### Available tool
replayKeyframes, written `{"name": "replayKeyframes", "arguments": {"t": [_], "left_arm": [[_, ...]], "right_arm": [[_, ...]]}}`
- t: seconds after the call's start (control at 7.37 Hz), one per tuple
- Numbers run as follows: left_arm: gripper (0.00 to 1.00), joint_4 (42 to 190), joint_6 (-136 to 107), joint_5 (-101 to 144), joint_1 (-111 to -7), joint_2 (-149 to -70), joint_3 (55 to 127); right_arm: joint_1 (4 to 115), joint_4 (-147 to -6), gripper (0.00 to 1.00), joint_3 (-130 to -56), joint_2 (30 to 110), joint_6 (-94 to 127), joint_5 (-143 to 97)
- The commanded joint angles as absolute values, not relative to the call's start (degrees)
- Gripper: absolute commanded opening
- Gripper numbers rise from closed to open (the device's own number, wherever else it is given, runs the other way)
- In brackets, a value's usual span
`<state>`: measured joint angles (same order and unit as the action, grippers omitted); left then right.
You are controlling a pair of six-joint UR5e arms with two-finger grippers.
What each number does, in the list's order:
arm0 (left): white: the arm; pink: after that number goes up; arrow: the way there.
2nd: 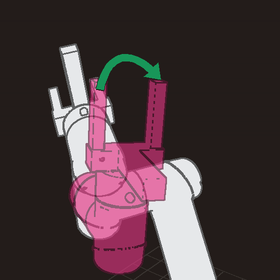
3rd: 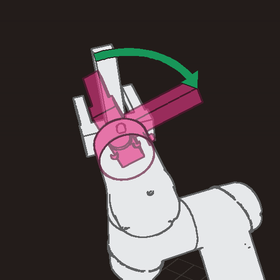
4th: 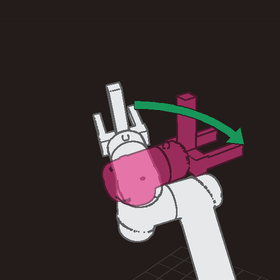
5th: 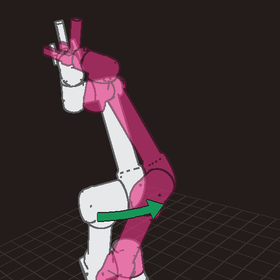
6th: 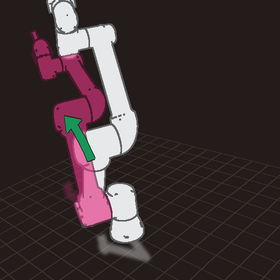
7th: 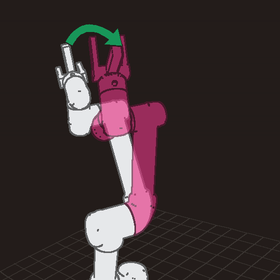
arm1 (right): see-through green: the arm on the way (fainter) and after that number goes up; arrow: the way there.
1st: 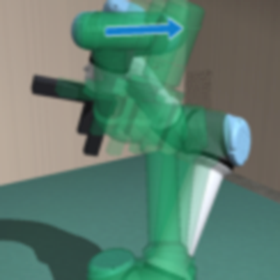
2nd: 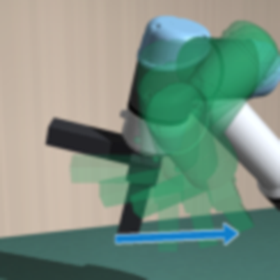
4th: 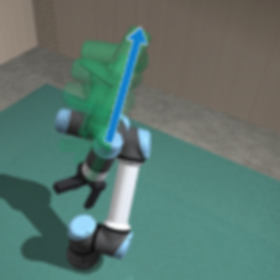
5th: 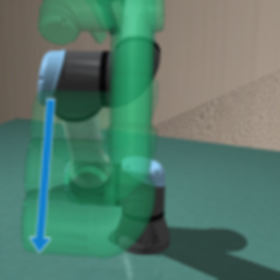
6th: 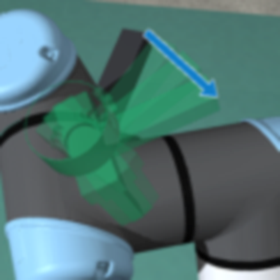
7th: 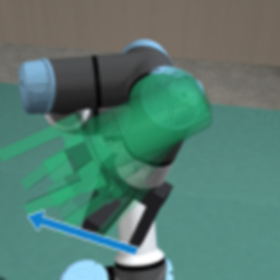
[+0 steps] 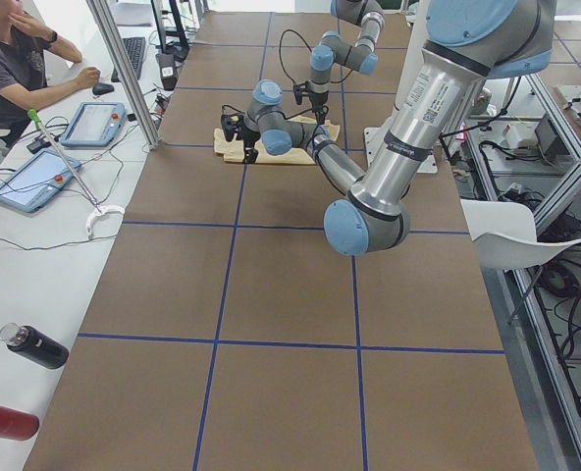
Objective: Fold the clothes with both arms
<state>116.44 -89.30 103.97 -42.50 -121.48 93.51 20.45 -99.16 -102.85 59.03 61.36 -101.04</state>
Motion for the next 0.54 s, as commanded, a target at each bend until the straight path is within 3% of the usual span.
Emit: {"name": "replayKeyframes", "arguments": {"t": [0.0, 0.41], "left_arm": [[1.00, 116.46, -89.38, 103.97, -42.28, -121.64, 93.52], [1.00, 116.63, -89.30, 103.97, -42.28, -121.55, 93.52]], "right_arm": [[20.13, -99.14, 1.00, -101.61, 58.97, 61.35, -101.07], [20.04, -99.23, 1.00, -101.60, 59.24, 61.35, -101.42]]}}
